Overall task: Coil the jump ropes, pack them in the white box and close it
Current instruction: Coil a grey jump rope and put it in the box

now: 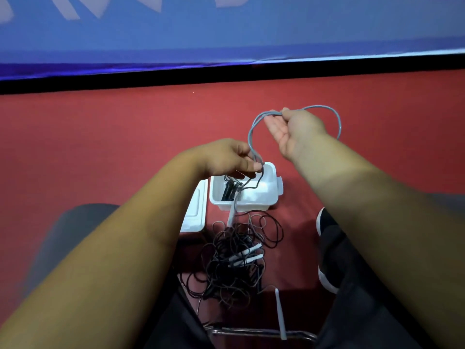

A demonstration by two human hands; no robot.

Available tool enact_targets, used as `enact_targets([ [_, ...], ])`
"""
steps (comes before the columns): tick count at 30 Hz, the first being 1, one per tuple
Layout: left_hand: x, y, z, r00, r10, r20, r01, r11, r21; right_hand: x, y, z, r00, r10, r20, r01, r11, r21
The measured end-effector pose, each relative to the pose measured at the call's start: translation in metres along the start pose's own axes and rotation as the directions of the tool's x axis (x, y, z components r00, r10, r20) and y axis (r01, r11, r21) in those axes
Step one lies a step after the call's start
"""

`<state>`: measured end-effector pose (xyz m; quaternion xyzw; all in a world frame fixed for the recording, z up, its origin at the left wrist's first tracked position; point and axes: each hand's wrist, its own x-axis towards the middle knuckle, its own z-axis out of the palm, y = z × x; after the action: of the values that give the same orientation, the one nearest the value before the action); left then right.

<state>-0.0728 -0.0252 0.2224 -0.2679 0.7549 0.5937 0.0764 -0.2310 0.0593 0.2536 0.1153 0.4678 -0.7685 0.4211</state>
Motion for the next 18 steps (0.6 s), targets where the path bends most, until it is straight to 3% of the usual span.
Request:
enact_targets([
  [11, 0.012, 0.006, 0.006, 0.991, -0.109, -0.081, 0.088, 0.969, -0.231, 0.009, -0.003, -0.010, 1.000, -0.006, -0.030, 0.004, 0.997, -0.075],
  [18, 0.003, 0.018, 0.001, 0.989, -0.137, -0.055, 0.102, 0.902, -0.420, 0.001, -0.009, -0.018, 1.000, 0.000, -0.001, 0.000, 0.937, -0.349],
])
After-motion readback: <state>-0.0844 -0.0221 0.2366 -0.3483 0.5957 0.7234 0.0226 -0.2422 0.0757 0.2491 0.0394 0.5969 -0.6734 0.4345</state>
